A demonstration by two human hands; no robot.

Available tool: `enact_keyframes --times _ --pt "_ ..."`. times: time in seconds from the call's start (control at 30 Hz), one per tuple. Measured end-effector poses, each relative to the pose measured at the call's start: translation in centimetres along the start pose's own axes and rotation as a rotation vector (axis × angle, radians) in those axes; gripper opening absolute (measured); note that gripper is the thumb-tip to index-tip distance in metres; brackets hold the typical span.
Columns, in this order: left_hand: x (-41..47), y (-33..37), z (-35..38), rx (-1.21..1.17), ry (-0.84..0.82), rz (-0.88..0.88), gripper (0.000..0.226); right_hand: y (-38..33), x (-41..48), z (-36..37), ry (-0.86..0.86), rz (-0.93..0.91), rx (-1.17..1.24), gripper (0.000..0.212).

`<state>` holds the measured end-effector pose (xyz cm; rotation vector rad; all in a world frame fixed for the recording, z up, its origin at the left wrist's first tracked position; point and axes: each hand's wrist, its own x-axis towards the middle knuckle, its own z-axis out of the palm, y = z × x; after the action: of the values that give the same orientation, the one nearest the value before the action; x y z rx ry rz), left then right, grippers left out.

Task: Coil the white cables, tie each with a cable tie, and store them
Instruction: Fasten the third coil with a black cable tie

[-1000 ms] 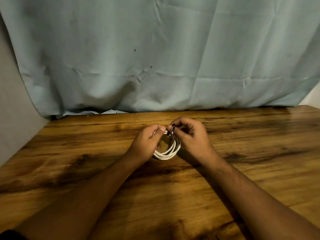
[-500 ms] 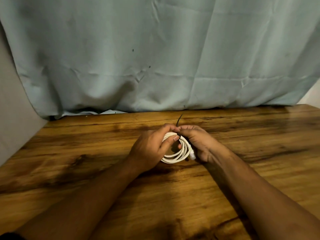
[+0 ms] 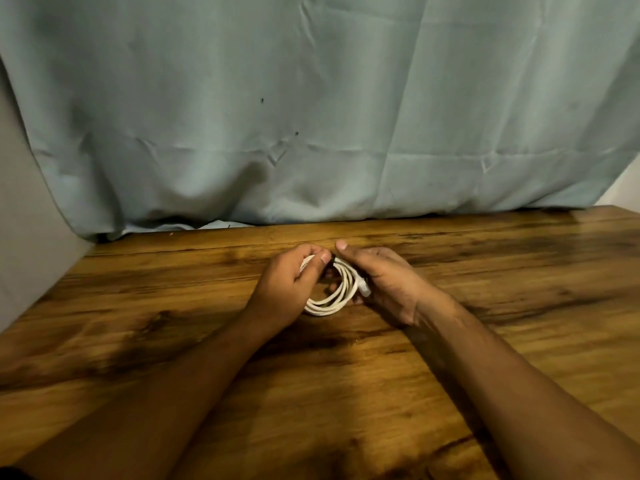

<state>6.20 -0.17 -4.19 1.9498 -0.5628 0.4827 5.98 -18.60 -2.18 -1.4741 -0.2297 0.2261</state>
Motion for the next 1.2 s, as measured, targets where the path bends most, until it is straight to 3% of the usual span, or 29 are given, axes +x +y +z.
enact_keyframes --times 0.13,0.4,0.53,0.6,0.73,0.97,1.2 --pt "0.1 -0.1 0.3 -0.083 -0.017 -0.067 0.024 0.3 -0.2 0.4 -0.074 0.0 -0.042 0.005" --pt "0.5 0.0 0.7 -0.228 0.006 -0.188 0.032 1.1 -0.3 2.1 -0.054 -0.131 0.049 0.031" --pt "0.6 -0.4 0.7 -0.237 0.062 -0.226 0.038 2.2 0.6 1.8 0.197 -0.292 -0.219 0.011" --pt "0.6 -0.6 0.7 -0.203 0.073 -0.241 0.037 2.2 0.8 1.7 0.303 -0.425 -0.356 0.02" --pt "0.3 -0.5 0.7 -0.179 0.053 -0.223 0.033 1.4 0.9 1.3 0.295 -0.574 -0.399 0.014" --pt "-0.5 1.0 0.3 0.18 0.036 0.082 0.028 0.7 0.5 0.5 0.126 -0.207 0.077 0.022" --pt "-0.8 2.0 0.5 0.25 -0.004 0.239 0.025 -0.6 0.1 -0.8 0.036 0.136 0.18 0.012"
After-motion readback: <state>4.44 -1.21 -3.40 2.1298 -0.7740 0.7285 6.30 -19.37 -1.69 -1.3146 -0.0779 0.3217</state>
